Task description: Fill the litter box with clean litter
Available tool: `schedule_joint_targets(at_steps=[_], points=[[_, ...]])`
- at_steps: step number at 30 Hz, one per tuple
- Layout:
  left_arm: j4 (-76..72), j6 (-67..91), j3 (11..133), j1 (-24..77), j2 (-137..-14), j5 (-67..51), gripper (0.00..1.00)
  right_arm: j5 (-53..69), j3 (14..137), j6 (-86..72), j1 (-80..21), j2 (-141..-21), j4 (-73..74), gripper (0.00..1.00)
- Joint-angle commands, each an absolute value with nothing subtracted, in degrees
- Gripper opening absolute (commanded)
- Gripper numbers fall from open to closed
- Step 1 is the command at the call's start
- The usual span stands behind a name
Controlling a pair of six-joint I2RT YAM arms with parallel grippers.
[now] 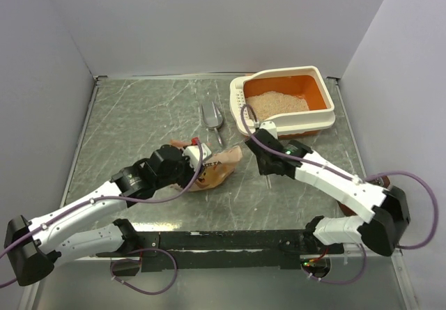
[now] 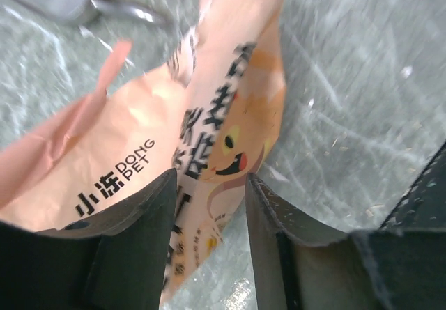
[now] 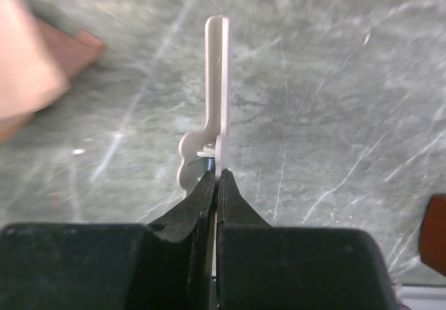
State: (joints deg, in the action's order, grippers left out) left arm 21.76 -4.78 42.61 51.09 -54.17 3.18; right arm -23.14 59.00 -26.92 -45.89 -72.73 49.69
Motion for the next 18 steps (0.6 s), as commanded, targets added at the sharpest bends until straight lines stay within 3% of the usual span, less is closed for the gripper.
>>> schedule_joint_targets(at_steps=[1,7,11,18], points=[[27.1,-2.1,51.7,51.3,-54.3,3.9,0.49,-22.9,64.7,-23.2,-46.6,-65.3,52.8,0.00],[28.1,1.7,57.2,51.5,-53.8,4.7,0.50,-9.1,67.8,-17.1,-47.1,-56.3,44.6,0.00],[24.4,5.2,57.9,51.5,-52.9,-1.1,0.50,7.2,68.9,-15.3,-47.2,-51.3,37.9,0.00],[13.6,12.6,55.9,51.4,-47.3,-12.7,0.52,25.2,68.9,-15.6,-47.2,-46.0,30.5,0.00]])
